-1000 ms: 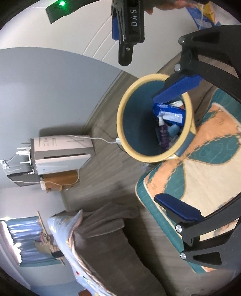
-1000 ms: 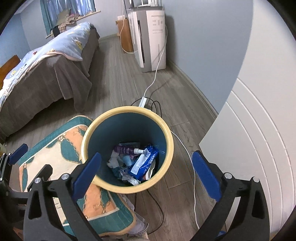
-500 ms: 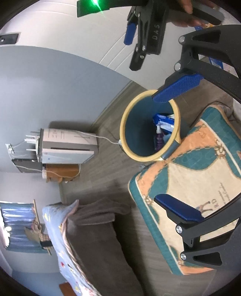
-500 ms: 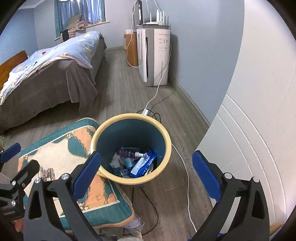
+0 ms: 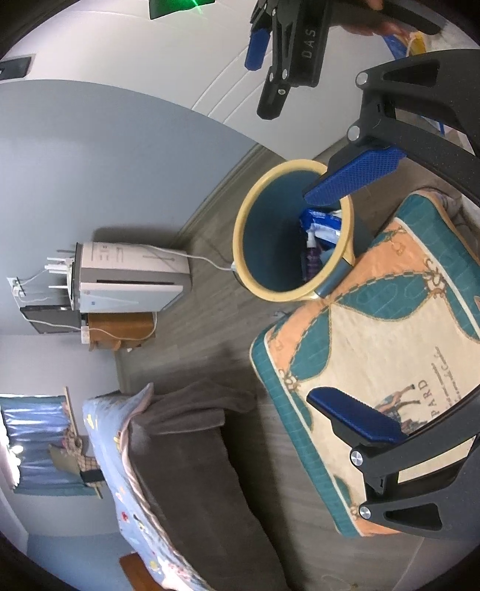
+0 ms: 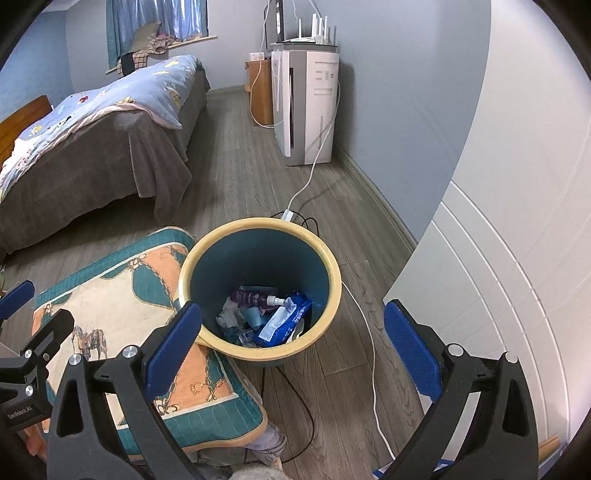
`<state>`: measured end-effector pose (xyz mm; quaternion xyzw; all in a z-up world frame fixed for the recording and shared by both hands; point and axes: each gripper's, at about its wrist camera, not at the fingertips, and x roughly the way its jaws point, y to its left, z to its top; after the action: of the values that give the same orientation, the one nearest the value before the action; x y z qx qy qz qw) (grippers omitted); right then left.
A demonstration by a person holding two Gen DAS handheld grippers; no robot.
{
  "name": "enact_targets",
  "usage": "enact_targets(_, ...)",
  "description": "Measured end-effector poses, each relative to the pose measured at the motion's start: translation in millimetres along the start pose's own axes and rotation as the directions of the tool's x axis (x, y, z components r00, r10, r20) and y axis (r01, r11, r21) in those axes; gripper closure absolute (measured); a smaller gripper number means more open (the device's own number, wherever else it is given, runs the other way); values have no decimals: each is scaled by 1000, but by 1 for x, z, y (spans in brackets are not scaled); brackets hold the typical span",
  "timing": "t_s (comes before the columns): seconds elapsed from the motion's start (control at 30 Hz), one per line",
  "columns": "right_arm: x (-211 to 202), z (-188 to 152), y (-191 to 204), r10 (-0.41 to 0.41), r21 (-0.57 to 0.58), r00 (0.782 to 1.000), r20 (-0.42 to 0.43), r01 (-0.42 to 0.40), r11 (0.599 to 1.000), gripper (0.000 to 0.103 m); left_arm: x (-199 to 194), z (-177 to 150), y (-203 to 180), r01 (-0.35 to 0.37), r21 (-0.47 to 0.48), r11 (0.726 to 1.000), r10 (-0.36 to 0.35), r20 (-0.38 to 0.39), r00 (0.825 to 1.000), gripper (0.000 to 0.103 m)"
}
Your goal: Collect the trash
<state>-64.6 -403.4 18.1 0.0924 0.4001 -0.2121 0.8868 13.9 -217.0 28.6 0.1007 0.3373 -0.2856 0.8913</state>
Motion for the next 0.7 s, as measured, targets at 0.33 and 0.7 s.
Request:
enact_targets(0.33, 2, 1, 4, -2, -28, 1000, -7, 1, 1000, 6, 1, -1, -4, -10, 18, 1000, 10, 0, 1000, 5)
enact_targets(0.7, 4, 0, 2, -2, -22, 1000, -14, 1, 1000, 6, 1, -1, -5, -13, 21, 1000, 13, -1, 1000, 5)
